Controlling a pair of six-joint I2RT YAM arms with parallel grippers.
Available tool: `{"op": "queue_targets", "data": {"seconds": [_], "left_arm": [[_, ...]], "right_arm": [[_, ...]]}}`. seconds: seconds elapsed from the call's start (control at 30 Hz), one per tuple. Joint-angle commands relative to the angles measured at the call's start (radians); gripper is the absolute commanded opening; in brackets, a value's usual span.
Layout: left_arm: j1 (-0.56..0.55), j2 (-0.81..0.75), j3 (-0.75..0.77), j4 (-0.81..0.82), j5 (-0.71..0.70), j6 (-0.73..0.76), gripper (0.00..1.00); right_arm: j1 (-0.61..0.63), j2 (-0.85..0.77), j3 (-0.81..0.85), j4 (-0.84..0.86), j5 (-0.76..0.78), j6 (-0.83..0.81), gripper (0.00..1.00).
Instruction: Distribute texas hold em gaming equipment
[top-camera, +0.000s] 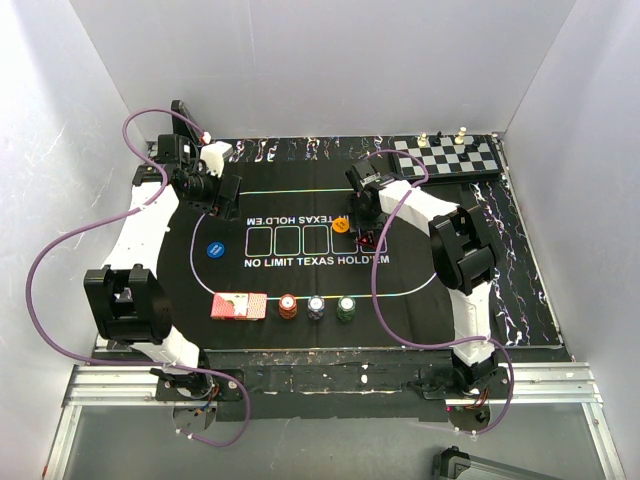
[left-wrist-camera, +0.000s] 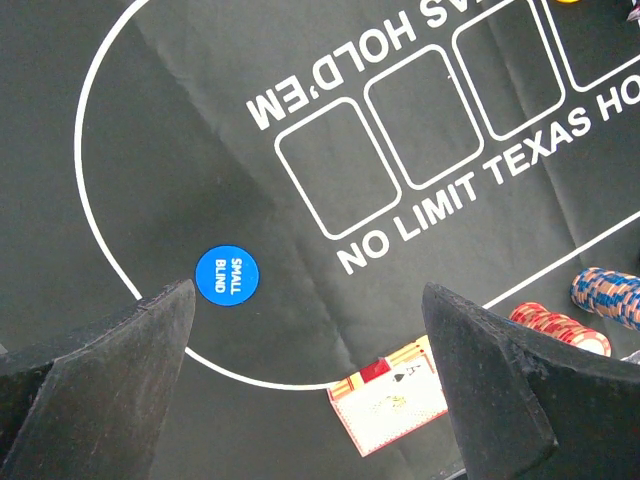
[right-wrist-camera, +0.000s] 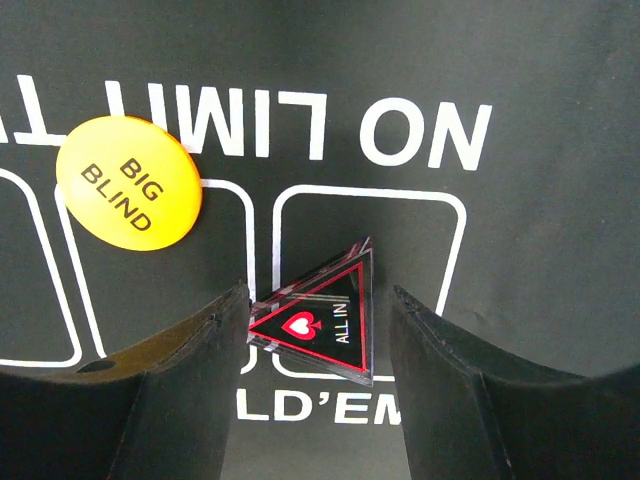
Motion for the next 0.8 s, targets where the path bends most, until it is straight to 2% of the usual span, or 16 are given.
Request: {"op": "queue_targets", "data": {"seconds": [0.0, 0.43, 0.77], "left_arm": [[-0.001, -0.054, -0.008, -0.005, -0.004, 0.012, 0.98], [-0.002, -0.067, 0.010, -0.023, -0.007, 0.018, 0.98], [-0.002, -0.060, 0.030, -0.040, -0.004, 0.024, 0.98]], "right_arm": [[-0.003, 0.012, 0.014, 0.000, 0.017, 0.025, 0.64], [-0.038, -0.112, -0.235, 0.012, 0.065, 0.080, 0.53], [-0.121, -0.265, -0.427, -0.084, 0.164, 0.169, 0.44]]}}
